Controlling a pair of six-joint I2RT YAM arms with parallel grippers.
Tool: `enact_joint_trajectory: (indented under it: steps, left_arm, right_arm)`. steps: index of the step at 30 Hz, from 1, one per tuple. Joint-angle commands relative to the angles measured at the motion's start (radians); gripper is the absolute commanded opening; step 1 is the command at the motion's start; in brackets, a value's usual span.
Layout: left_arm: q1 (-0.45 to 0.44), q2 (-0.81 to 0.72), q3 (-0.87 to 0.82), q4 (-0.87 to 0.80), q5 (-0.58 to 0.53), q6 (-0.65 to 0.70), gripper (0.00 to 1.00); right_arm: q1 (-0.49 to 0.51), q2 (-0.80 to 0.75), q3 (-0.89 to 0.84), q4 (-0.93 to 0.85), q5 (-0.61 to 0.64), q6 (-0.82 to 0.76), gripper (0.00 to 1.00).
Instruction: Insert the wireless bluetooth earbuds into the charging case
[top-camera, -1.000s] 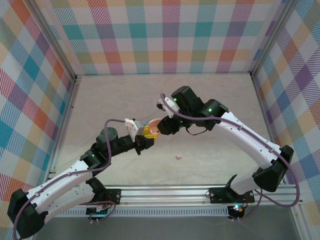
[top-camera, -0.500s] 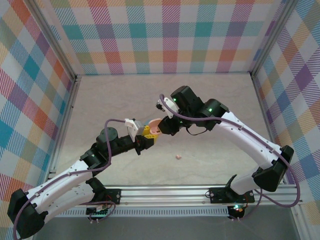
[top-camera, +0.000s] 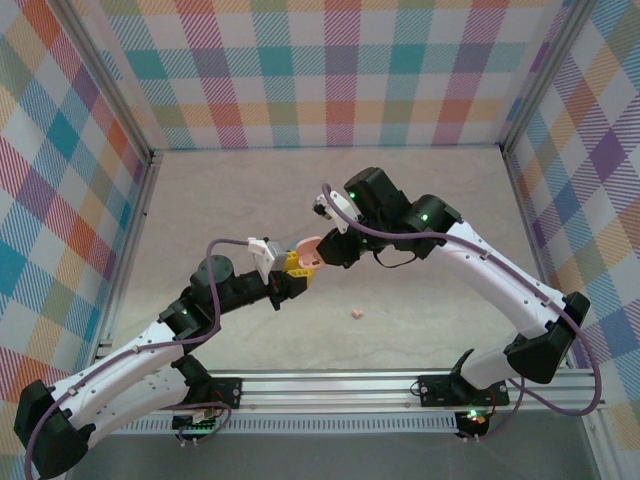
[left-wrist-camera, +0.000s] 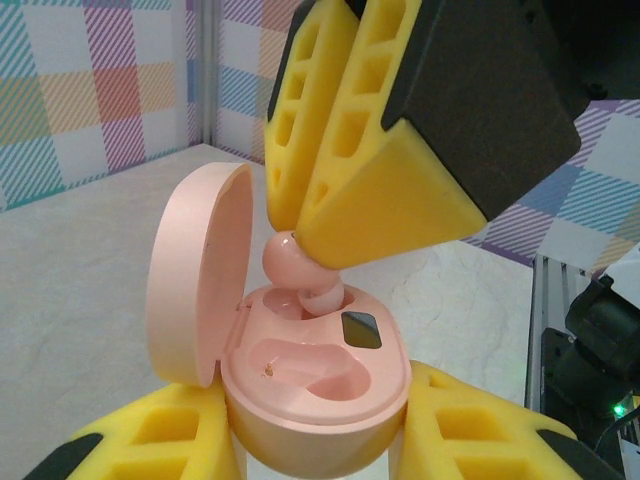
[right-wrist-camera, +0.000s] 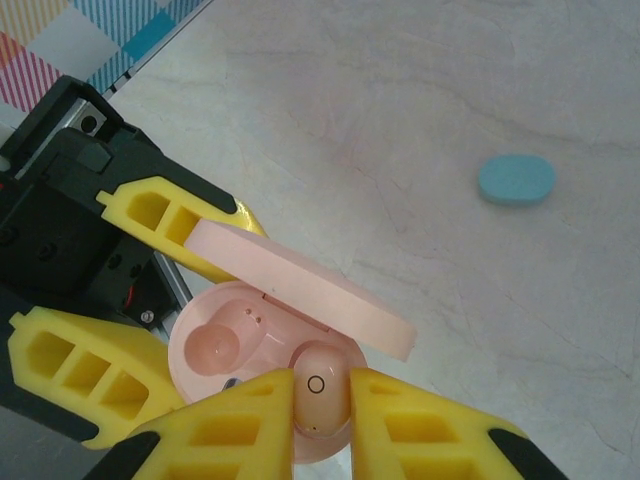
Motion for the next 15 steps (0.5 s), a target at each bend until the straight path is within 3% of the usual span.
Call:
enact_joint_trajectory:
  steps: [1,8,15]
  left_arm:
    - [-0.007,-0.017,-0.002,0.022,0.005,-0.002,0.21]
    - [-0.007,-0.013,-0.004,0.037,0.014,-0.001,0.21]
    - [-0.008,-0.014,-0.002,0.047,0.022,0.002,0.21]
  right_arm:
    - [0.002,0.007,0.001,-0.026,-0.055,-0.026,0.21]
    - [0.001,0.018,-0.014,-0.040,-0.119,-0.030,0.21]
    - [0.001,0.047,0.035,-0.090,-0.098,-0.037,0.40]
